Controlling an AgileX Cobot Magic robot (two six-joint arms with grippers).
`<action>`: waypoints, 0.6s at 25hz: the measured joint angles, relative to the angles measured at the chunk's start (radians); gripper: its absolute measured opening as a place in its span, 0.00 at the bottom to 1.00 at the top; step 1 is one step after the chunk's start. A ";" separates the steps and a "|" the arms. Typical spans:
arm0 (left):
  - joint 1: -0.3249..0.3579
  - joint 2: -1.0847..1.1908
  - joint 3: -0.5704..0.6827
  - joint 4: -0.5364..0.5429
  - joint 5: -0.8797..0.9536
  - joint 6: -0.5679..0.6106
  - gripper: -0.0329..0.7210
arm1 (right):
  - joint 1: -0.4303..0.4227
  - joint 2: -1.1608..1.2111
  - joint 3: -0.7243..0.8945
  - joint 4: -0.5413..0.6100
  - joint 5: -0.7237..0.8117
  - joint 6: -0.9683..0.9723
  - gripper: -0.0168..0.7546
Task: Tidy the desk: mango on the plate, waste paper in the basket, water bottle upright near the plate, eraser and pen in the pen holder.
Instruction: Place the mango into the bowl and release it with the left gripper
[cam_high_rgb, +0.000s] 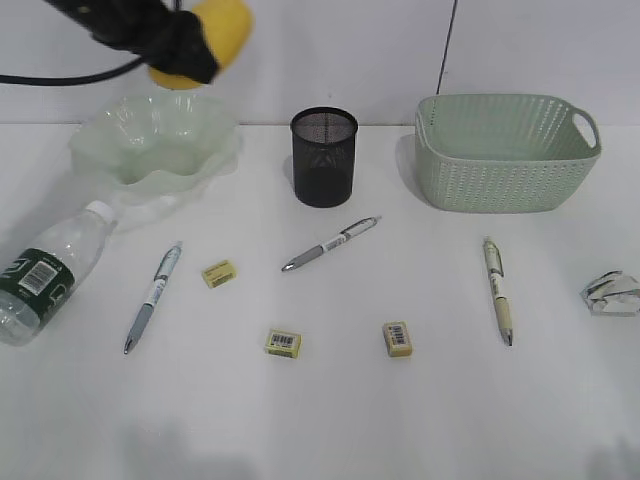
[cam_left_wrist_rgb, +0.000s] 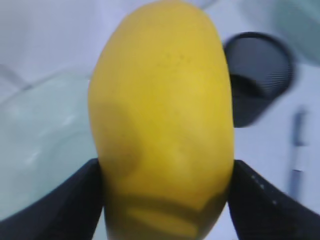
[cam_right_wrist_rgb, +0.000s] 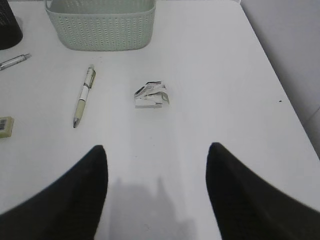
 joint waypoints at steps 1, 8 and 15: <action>0.029 0.005 0.000 -0.003 -0.007 -0.001 0.78 | 0.000 0.000 0.000 0.000 0.000 0.000 0.66; 0.157 0.109 0.000 -0.043 -0.109 -0.005 0.78 | 0.000 0.000 0.000 0.000 0.000 0.000 0.66; 0.171 0.271 0.000 -0.065 -0.258 -0.006 0.78 | 0.000 0.000 0.000 0.000 0.000 0.000 0.66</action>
